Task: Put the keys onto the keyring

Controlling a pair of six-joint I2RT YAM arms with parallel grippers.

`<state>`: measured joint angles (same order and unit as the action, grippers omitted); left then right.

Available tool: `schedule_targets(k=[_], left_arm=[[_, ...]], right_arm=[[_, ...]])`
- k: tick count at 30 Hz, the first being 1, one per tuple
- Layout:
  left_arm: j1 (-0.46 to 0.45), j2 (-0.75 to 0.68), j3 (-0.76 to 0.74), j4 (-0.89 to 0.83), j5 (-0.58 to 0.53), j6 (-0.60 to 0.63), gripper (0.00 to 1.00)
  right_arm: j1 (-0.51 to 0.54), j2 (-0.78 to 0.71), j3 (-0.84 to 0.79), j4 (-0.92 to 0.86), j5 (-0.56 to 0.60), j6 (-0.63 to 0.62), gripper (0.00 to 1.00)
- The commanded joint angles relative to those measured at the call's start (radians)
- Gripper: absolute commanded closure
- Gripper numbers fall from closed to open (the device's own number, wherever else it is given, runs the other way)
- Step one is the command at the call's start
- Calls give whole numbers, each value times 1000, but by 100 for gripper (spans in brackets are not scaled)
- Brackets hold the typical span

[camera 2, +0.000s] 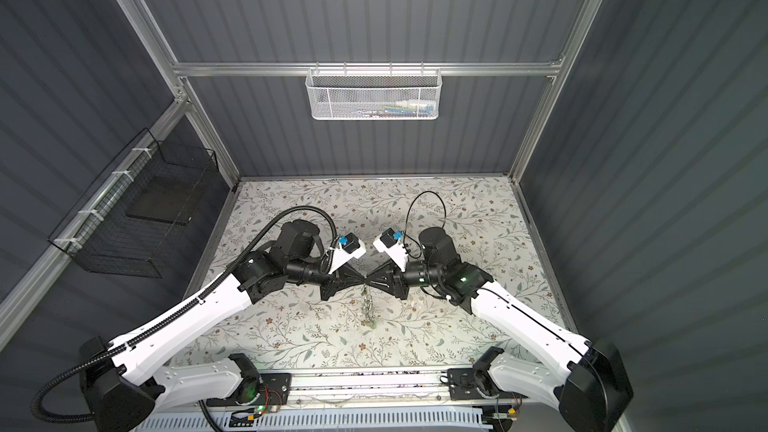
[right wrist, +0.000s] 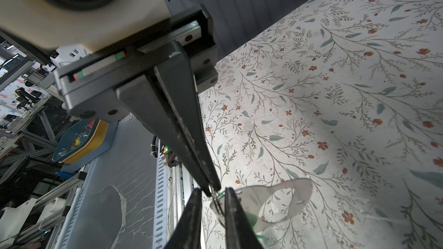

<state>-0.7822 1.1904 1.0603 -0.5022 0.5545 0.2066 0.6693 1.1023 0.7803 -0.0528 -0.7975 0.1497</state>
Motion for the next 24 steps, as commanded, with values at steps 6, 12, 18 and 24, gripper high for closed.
schedule_targets(k=[6, 12, 18, 24], left_arm=[[-1, -16, 28, 27, 28, -9, 100], [-2, -15, 24, 30, 25, -12, 100], [-2, -11, 21, 42, 41, -18, 100], [-2, -2, 23, 43, 53, -25, 99]], right_arm=[[16, 7, -13, 15, -12, -8, 81], [17, -7, -36, 42, -15, 2, 80], [19, -18, -51, 73, -5, 17, 88], [21, -31, -62, 116, 15, 35, 100]])
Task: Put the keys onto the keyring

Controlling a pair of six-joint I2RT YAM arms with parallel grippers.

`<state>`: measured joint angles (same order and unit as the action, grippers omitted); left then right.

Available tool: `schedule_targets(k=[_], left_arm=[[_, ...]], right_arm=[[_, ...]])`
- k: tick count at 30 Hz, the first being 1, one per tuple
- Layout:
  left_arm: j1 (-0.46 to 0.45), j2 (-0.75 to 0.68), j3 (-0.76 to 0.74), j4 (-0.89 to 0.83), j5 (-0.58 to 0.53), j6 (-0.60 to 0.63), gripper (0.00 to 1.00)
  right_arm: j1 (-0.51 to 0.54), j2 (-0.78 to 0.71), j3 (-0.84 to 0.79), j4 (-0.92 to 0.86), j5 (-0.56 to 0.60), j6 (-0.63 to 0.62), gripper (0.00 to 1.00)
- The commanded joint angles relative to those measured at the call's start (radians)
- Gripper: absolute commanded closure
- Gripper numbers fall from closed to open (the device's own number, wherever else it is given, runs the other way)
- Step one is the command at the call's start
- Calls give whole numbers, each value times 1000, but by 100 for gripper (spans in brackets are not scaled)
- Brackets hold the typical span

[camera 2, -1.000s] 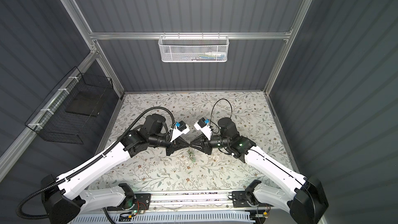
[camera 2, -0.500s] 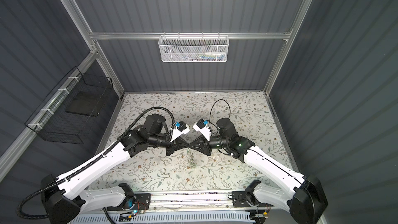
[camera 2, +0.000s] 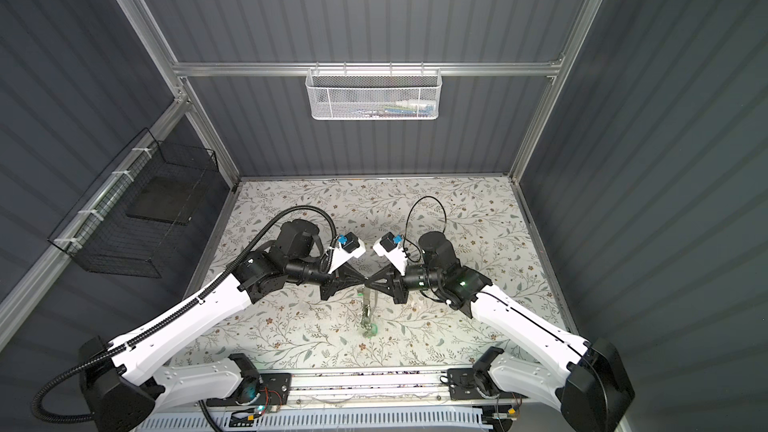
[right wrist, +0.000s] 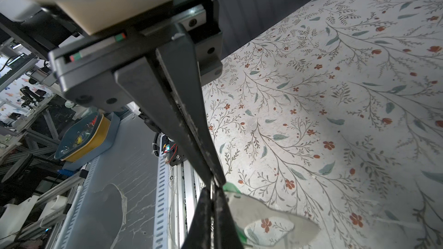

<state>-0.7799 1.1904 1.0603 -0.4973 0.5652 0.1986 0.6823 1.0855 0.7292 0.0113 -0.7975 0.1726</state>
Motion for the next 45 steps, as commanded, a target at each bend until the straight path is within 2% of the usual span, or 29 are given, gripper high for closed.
schedule_targets(k=[1, 4, 7, 12, 14, 15, 20, 27, 32, 45], left_arm=[[-4, -4, 23, 40, 42, -22, 98], [-4, -24, 17, 57, 34, -40, 78], [-4, -63, -1, 95, 16, -77, 65], [-4, -173, -76, 199, -43, -148, 55], [-3, -226, -140, 258, -69, -169, 45], [-4, -249, -170, 286, -91, -183, 44], [-4, -298, -274, 382, -115, -219, 44], [-5, -183, -304, 487, -85, -305, 45], [-23, -158, -313, 545, -96, -309, 45], [-83, -115, -281, 517, -111, -271, 45]], right_arm=[[8, -17, -14, 57, 22, 13, 100], [8, -35, -39, 86, 46, 23, 100], [6, -54, -65, 131, 59, 42, 100], [-8, -76, -90, 194, 53, 89, 100], [-28, -82, -101, 240, 21, 124, 100], [-39, -83, -108, 266, 0, 145, 100], [-80, -86, -119, 379, -87, 235, 100], [-90, -77, -111, 432, -113, 286, 100], [-89, -78, -110, 431, -111, 290, 100], [-93, -79, -115, 437, -107, 292, 100]])
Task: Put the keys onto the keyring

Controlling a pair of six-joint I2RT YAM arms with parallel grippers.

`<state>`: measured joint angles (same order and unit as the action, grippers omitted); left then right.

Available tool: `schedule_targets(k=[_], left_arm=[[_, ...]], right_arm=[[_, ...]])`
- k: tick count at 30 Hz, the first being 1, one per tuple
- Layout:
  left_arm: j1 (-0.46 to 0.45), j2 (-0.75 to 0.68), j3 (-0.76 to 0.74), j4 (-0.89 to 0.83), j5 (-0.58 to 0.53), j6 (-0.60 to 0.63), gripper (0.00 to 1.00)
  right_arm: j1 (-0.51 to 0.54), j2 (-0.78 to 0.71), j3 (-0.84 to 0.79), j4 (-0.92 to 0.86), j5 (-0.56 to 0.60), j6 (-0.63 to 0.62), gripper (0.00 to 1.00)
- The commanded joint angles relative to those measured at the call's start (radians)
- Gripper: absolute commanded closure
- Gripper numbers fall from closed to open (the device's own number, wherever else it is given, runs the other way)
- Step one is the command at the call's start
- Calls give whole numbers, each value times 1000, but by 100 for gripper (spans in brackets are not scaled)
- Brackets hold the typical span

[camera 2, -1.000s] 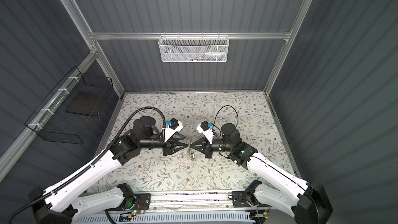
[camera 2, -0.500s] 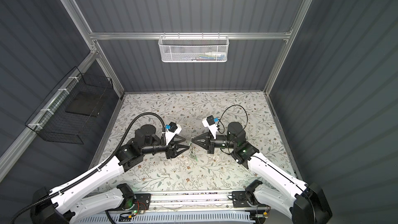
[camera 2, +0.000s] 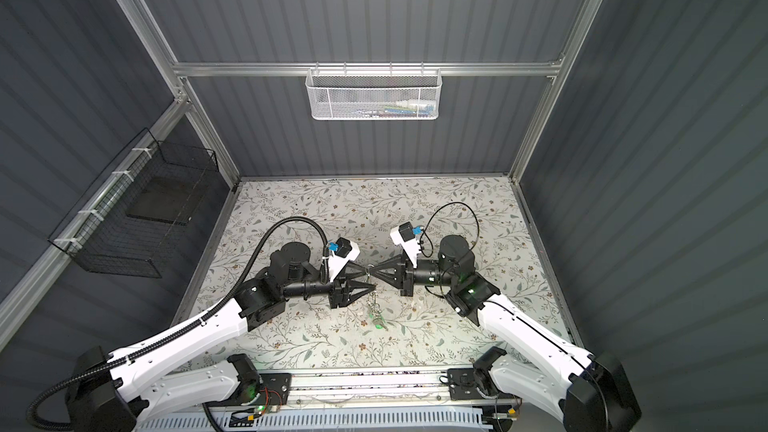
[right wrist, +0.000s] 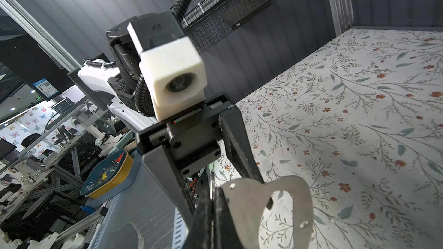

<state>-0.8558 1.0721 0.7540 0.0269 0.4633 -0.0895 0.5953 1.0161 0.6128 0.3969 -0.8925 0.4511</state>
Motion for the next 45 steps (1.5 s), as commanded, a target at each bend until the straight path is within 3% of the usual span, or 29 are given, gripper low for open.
schedule_targets(k=[1, 9, 17, 30, 42, 45], left_arm=[[-9, 2, 25, -9, -19, 17, 45], [-11, -44, 26, -53, -106, 47, 52], [-11, -92, 14, -66, -81, 60, 50], [-10, -52, 39, -70, -111, 57, 64], [-10, -37, 48, -21, -53, 50, 70], [-11, -26, 56, -25, -38, 57, 79]], right_arm=[[-7, -10, 1, 52, -11, 14, 100], [-7, -8, -16, 77, -15, 32, 100], [-9, -7, -18, 78, -14, 32, 100], [-9, -4, -22, 89, -29, 46, 99], [-9, 10, -26, 113, -37, 62, 98], [-9, 12, -29, 117, -36, 63, 98]])
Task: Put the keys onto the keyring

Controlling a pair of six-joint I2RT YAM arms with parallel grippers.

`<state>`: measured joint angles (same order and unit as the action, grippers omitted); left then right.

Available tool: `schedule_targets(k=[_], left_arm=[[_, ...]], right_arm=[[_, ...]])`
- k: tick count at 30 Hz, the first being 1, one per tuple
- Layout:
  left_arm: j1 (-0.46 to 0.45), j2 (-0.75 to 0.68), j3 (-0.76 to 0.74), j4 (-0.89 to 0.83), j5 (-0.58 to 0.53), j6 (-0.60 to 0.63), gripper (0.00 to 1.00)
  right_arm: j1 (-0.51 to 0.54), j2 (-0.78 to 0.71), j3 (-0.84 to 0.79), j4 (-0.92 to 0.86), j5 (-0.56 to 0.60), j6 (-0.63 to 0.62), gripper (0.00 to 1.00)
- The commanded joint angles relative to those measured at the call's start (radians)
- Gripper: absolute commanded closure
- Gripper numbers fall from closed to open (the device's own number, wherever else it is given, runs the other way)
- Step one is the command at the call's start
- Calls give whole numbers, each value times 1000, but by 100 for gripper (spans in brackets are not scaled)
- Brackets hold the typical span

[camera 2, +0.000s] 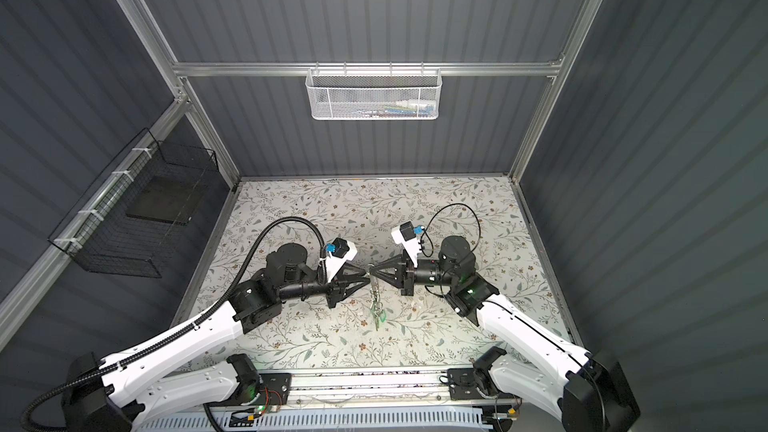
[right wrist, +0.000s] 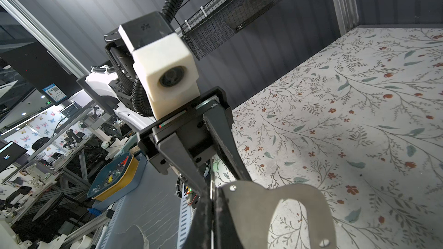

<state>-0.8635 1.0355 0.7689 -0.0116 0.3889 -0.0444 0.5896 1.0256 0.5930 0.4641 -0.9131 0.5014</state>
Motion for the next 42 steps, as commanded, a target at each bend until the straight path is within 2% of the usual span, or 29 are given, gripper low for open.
schedule_targets(k=[1, 3, 8, 13, 21, 42], left_arm=[[-2, 10, 41, 12, 36, 15, 83], [-3, 5, 41, 6, 34, 18, 85], [-2, -21, 52, -42, 14, 40, 100], [-2, -35, 94, -130, -6, 77, 100], [-2, 60, 214, -273, 47, 129, 100], [-2, 140, 233, -324, 168, 133, 100]], right_arm=[[-3, 1, -10, 49, -15, 13, 99], [-4, -1, -13, 49, -14, 13, 98], [-5, -4, -17, 40, -7, 0, 98], [-4, -6, -14, -6, 2, -36, 98], [-1, -18, 8, -69, 3, -75, 98], [-2, -45, 14, -58, 26, -84, 99]])
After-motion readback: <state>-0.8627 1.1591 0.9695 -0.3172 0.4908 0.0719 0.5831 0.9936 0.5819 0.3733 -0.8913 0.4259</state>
